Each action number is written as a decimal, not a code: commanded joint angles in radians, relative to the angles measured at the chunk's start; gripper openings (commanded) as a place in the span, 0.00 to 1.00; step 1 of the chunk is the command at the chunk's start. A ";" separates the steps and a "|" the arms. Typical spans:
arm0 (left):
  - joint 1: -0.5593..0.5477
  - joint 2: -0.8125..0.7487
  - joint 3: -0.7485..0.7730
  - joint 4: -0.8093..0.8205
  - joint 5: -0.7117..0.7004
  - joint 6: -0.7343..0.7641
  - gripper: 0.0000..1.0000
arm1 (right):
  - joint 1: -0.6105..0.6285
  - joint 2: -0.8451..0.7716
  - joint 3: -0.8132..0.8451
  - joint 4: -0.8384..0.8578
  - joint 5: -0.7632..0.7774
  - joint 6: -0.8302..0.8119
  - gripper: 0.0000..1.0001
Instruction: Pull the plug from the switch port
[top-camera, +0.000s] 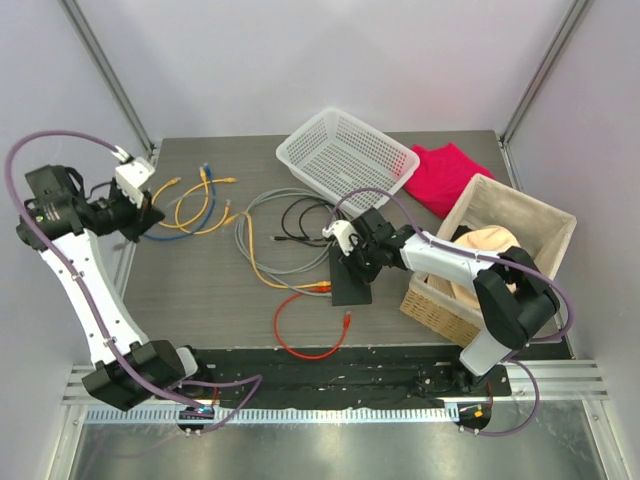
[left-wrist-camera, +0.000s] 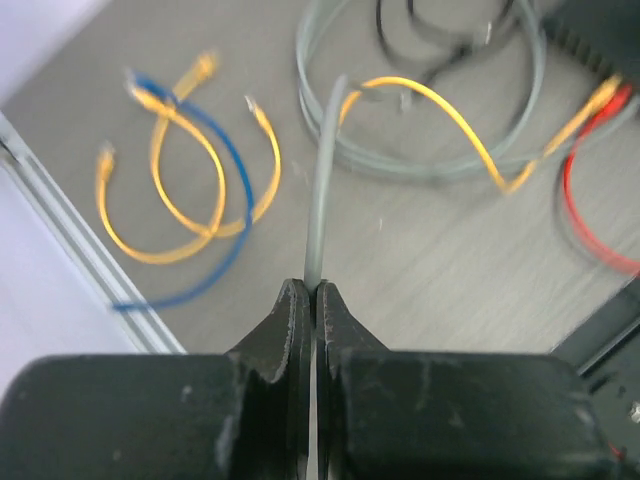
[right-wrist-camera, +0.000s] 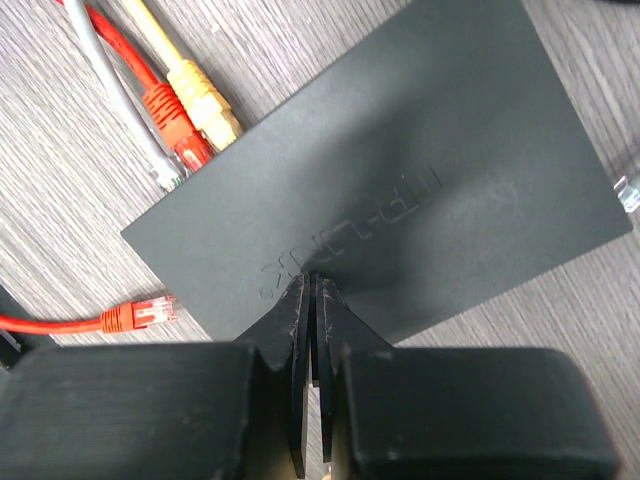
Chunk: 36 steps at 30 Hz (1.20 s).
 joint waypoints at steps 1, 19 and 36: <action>-0.001 0.025 0.187 -0.266 0.332 -0.229 0.00 | 0.016 0.024 0.025 -0.020 0.035 -0.025 0.08; -0.173 -0.018 -0.334 0.576 -0.409 -0.816 0.00 | 0.024 -0.070 -0.075 -0.020 0.055 -0.048 0.08; -0.286 0.453 -0.258 1.000 -0.399 -0.910 0.17 | 0.024 -0.047 -0.055 -0.037 0.074 -0.067 0.08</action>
